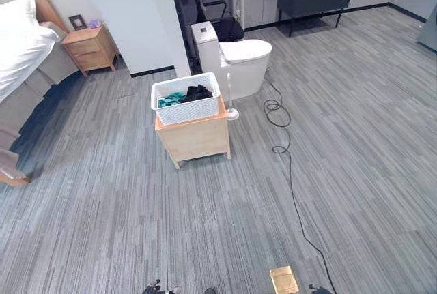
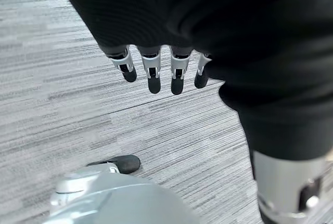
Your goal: Grab the laundry basket,head to the washer,open it,put in the laundry and shut it.
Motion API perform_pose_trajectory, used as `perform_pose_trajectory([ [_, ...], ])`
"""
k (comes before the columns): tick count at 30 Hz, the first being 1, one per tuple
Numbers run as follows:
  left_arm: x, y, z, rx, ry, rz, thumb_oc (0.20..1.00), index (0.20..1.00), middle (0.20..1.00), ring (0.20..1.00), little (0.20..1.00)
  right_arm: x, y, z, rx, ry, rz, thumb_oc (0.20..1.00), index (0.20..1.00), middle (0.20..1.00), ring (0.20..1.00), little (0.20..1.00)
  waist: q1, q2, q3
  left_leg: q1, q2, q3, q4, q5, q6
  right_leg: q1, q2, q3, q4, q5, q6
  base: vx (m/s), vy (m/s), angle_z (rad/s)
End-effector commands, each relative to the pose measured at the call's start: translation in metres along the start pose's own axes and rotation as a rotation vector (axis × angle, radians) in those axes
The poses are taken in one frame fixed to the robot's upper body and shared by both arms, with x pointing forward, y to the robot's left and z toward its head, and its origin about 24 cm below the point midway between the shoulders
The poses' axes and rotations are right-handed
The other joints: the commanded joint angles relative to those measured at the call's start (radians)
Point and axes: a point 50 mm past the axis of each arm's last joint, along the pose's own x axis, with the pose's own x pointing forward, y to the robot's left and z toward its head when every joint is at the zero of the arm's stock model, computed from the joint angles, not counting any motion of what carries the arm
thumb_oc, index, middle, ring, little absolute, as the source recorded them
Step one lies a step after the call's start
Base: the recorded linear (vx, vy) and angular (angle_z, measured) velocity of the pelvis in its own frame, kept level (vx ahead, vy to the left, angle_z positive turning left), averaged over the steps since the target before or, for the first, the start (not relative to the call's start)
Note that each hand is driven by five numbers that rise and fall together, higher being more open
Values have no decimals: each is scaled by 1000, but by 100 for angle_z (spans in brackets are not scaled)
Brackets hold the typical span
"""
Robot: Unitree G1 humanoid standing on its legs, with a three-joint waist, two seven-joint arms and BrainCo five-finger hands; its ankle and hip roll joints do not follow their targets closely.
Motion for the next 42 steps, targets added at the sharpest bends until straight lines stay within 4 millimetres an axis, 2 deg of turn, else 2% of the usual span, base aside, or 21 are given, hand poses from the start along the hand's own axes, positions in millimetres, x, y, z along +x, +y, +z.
perform_pose_trajectory([
  [1, 7, 7, 33, 14, -92, 8, 1000, 1000, 1000, 1000, 1000, 1, -5, 16, -6, -49, -19, 1000, 1000, 1000, 1000, 1000, 20, -91, 51, -168, 13, -31, 271, -2, -44, 16, -80, 53, 8, -46, 8, -65, -130, 58],
  [3, 7, 7, 34, 3, -93, 13, 1000, 1000, 1000, 1000, 1000, 1, -8, 22, -11, -75, -24, 1000, 1000, 1000, 1000, 1000, 21, -98, 61, -210, 3, -28, 340, 2, -42, 21, -80, 42, 8, -50, 4, 5, -68, 68],
  [5, 7, 11, 32, -26, -85, 37, 1000, 1000, 1000, 1000, 1000, 1, -13, 38, -5, -130, -36, 1000, 1000, 1000, 1000, 1000, 30, -112, 73, -263, 50, 65, 269, 22, -25, 37, -80, 16, 8, -71, 12, 151, 11, 36],
  [11, 6, 23, 29, -59, -73, 87, 1000, 1000, 1000, 1000, 1000, -2, -17, 72, 8, -251, -45, 1000, 1000, 1000, 1000, 1000, 72, -134, 75, -336, 87, 71, 90, 101, -30, 77, -65, 43, 32, -133, 42, 296, 80, 7],
  [12, 5, 30, 25, -80, -62, 113, 1000, 1000, 1000, 1000, 1000, -3, -13, 81, 28, -292, -25, 1000, 1000, 1000, 1000, 1000, 94, -144, 67, -372, 101, 84, 169, 119, -27, 122, -91, 71, 104, -175, 59, 567, 251, -33],
  [15, 4, 35, 23, -68, -56, 122, 1000, 1000, 1000, 1000, 1000, -3, -7, 79, 29, -283, -4, 1000, 1000, 1000, 1000, 1000, 110, -156, 58, -383, 79, 96, 257, 83, -1, 120, -130, 81, 188, -179, 73, 440, 252, -56],
  [17, 4, 41, 25, -36, -57, 130, 1000, 1000, 1000, 1000, 1000, -2, -3, 73, 43, -261, 11, 1000, 1000, 1000, 1000, 1000, 112, -173, 45, -366, 37, 127, 286, 32, 42, 74, -176, 91, 328, -111, 95, 434, 303, -73],
  [20, 4, 46, 34, 17, -84, 122, 1000, 1000, 1000, 1000, 1000, 0, -3, 60, 85, -212, 17, 1000, 1000, 1000, 1000, 1000, 84, -175, 41, -314, -26, 149, 272, -33, 114, -30, -210, 151, 590, 76, 107, 401, 345, -10],
  [23, 3, 52, 39, 22, -105, 135, 1000, 1000, 1000, 1000, 1000, 0, -4, 50, 119, -182, 10, 1000, 1000, 1000, 1000, 1000, 55, -151, 50, -206, -61, 162, 217, -80, 156, -154, -263, 104, 728, 132, 113, 430, 277, 19],
  [25, 3, 53, 43, 12, -122, 141, 1000, 1000, 1000, 1000, 1000, 0, -7, 40, 150, -163, 0, 1000, 1000, 1000, 1000, 1000, 11, -135, 71, -102, -75, 146, 169, -112, 146, -249, -251, 40, 590, 37, 77, 496, 91, -9],
  [26, 3, 53, 43, 12, -122, 141, 1000, 1000, 1000, 1000, 1000, 0, -7, 40, 150, -163, 0, 1000, 1000, 1000, 1000, 1000, 11, -135, 74, -98, -75, 145, 169, -113, 146, -245, -251, 39, 590, 35, 77, 462, -92, 3],
  [27, 3, 52, 48, 1, -143, 137, 1000, 1000, 1000, 1000, 1000, -1, -13, 36, 181, -160, -23, 1000, 1000, 1000, 1000, 1000, -20, -142, 84, -32, -88, 129, 142, -153, 126, -296, -236, 16, 385, 40, 88, 308, -90, 21],
  [28, 3, 52, 48, 1, -143, 137, 1000, 1000, 1000, 1000, 1000, -1, -13, 36, 181, -160, -23, 1000, 1000, 1000, 1000, 1000, -22, -140, 84, -33, -87, 127, 141, -151, 126, -292, -234, 12, 378, 44, 87, 577, -179, 38],
  [29, 4, 51, 51, -2, -156, 139, 1000, 1000, 1000, 1000, 1000, -1, -16, 35, 211, -165, -34, 1000, 1000, 1000, 1000, 1000, -50, -152, 94, 17, -97, 115, 135, -188, 107, -309, -215, 58, 209, 85, 116, 268, -92, 53],
  [30, 4, 51, 51, -2, -156, 139, 1000, 1000, 1000, 1000, 1000, -1, -16, 35, 211, -165, -34, 1000, 1000, 1000, 1000, 1000, -50, -152, 94, 17, -97, 115, 135, -188, 107, -309, -215, 58, 209, 85, 116, 471, -149, 61],
  [32, 4, 49, 59, -3, -190, 134, 1000, 1000, 1000, 1000, 1000, -3, -21, 29, 261, -169, -52, 1000, 1000, 1000, 1000, 1000, -90, -154, 91, 96, -100, 85, 126, -246, 85, -361, -225, 115, 46, 173, 162, 595, -176, 60],
  [36, 4, 49, 61, -2, -203, 132, 1000, 1000, 1000, 1000, 1000, -6, -27, 25, 267, -184, -64, 1000, 1000, 1000, 1000, 1000, -116, -170, 77, 156, -113, 62, 145, -298, 76, -365, -225, 130, 66, 201, 166, 406, -170, 68],
  [37, 3, 49, 57, -18, -196, 138, 1000, 1000, 1000, 1000, 1000, -8, -30, 25, 256, -206, -66, 1000, 1000, 1000, 1000, 1000, -124, -172, 60, 189, -92, 53, 190, -306, 56, -346, -210, 134, 99, 209, 151, 537, -365, 53],
  [39, 3, 49, 55, -25, -192, 141, 1000, 1000, 1000, 1000, 1000, -8, -32, 26, 251, -211, -68, 1000, 1000, 1000, 1000, 1000, -128, -165, 53, 172, -65, 51, 272, -274, 37, -334, -191, 129, 119, 199, 136, 324, -271, 32],
  [41, 2, 53, 59, -91, -212, 160, 1000, 1000, 1000, 1000, 1000, -9, -36, 26, 270, -218, -80, 1000, 1000, 1000, 1000, 1000, -115, -171, 70, 19, -29, 29, 600, -121, -5, -301, -169, 128, 154, 168, 87, 164, -351, -11],
  [42, 1, 55, 60, -160, -227, 179, 1000, 1000, 1000, 1000, 1000, -10, -43, 32, 268, -244, -99, 1000, 1000, 1000, 1000, 1000, -89, -177, 96, -91, -17, 20, 825, -35, -16, -252, -140, 122, 146, 135, 40, 114, -328, -22],
])
